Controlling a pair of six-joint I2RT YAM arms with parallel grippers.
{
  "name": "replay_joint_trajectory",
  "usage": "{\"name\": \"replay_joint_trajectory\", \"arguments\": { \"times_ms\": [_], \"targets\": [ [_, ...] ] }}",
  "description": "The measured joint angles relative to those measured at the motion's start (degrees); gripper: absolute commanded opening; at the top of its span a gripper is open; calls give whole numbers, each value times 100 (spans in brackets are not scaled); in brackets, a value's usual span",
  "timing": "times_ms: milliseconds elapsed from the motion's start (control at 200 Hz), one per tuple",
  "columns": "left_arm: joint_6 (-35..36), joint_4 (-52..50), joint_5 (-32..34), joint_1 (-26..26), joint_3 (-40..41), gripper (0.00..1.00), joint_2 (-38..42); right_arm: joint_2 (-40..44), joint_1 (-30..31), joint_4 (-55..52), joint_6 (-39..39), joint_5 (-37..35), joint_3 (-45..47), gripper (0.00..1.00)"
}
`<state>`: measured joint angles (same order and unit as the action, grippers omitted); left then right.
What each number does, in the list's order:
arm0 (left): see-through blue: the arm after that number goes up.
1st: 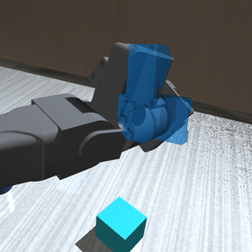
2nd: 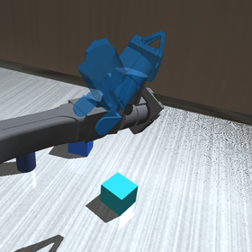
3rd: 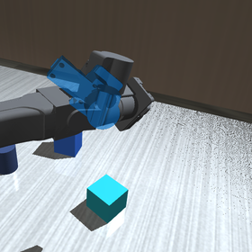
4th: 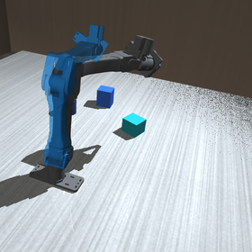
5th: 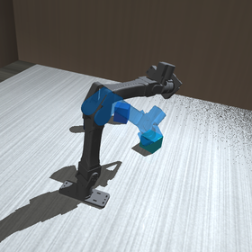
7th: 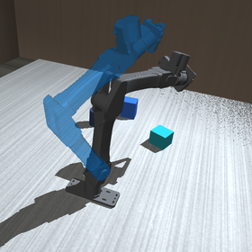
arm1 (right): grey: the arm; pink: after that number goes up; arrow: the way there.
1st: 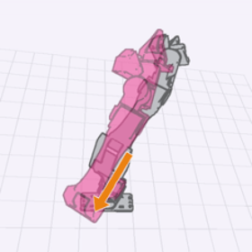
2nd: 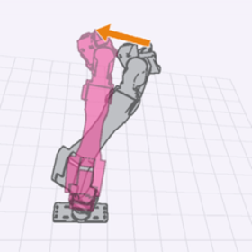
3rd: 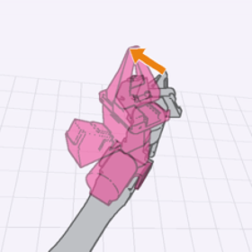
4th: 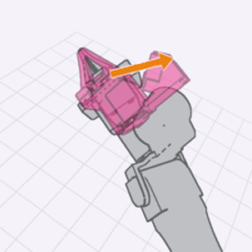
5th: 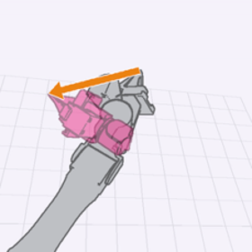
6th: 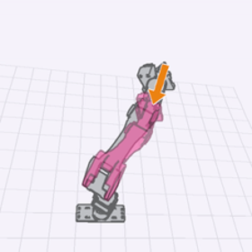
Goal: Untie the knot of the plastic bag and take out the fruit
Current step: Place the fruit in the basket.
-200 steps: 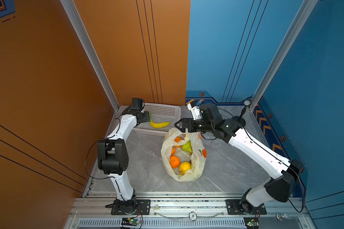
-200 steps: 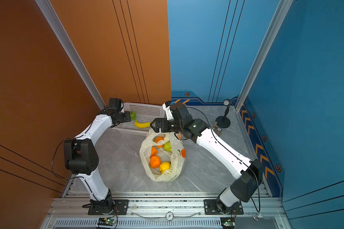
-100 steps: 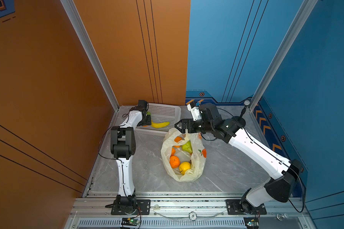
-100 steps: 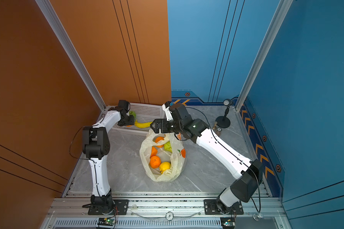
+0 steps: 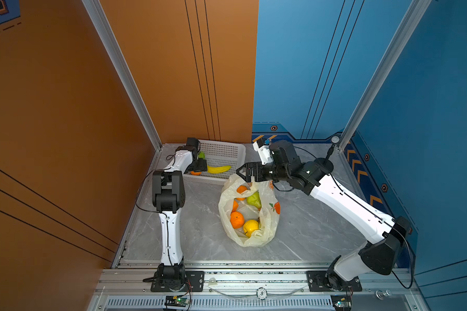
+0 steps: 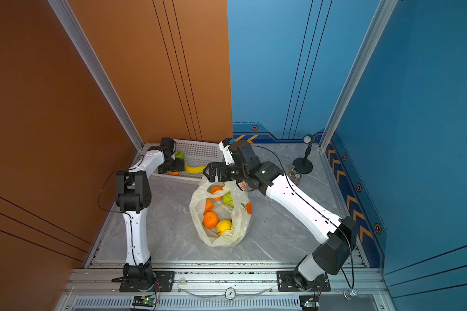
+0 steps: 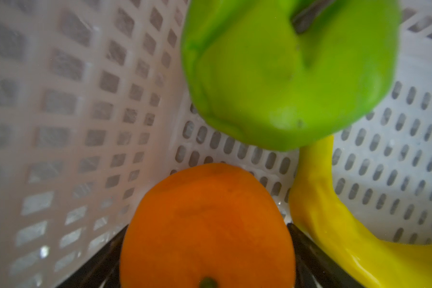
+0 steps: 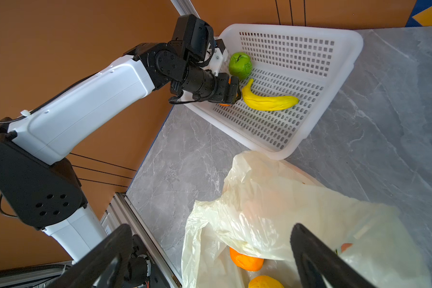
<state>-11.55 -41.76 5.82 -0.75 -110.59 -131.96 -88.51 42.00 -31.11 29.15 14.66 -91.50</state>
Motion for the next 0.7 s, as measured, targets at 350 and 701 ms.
{"name": "replay_joint_trajectory", "arguments": {
  "times_ms": [350, 701],
  "targets": [
    [-96, 48, -166, -74, 885, 95, 1985, 337, 0, 20, -109, -243, 306, 99],
    [-343, 962, -2118, -304, 2555, 92, 4251, 680, 136, 28, -391, -260, 1078, 89]
  ]
}}
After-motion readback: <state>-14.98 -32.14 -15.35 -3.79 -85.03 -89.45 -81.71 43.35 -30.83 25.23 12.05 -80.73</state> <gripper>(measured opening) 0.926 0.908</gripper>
